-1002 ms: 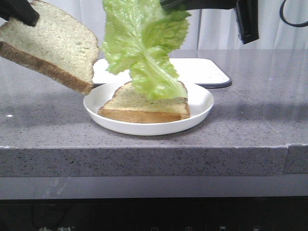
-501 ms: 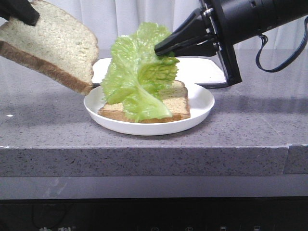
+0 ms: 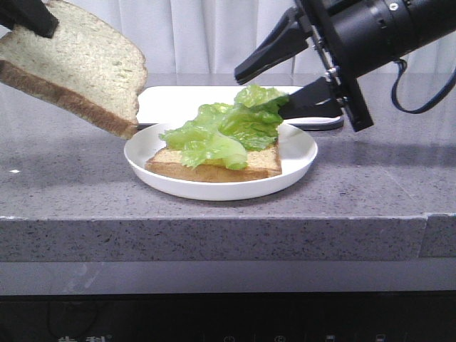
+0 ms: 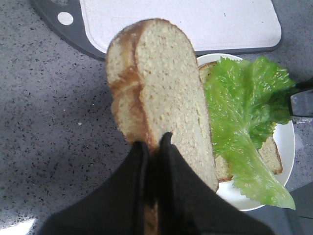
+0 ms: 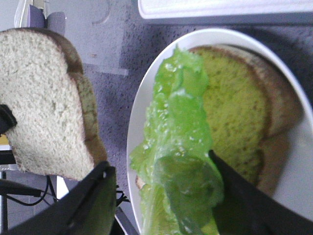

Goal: Left arm grabs bread, right arm adds lettuce
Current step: 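Lower the lettuce onto the bottom bread slice and open the right gripper, then lower the held bread slice onto the lettuce with the left gripper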

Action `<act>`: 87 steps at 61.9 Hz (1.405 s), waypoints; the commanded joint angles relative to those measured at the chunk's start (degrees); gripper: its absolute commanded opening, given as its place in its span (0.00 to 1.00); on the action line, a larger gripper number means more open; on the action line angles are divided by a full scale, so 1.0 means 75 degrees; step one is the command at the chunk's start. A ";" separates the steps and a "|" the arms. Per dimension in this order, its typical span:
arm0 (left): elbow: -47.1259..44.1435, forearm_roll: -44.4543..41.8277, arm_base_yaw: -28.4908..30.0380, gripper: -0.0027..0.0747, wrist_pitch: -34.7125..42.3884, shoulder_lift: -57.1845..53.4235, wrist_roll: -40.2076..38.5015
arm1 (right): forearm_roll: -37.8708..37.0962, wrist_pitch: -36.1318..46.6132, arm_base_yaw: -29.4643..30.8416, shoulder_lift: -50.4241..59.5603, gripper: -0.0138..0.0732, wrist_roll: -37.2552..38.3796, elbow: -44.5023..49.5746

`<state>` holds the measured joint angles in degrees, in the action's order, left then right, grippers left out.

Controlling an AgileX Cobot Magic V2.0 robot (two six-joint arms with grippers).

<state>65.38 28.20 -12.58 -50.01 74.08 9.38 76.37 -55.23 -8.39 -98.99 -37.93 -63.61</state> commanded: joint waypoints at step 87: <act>0.0204 0.6277 0.0011 0.01 -0.1177 0.2721 0.3671 | -0.1235 -0.0641 0.1483 0.1862 0.71 -0.0423 -0.0546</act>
<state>65.38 70.84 -12.58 -57.57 96.36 36.64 64.74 -59.18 2.42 -87.34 -40.38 -65.87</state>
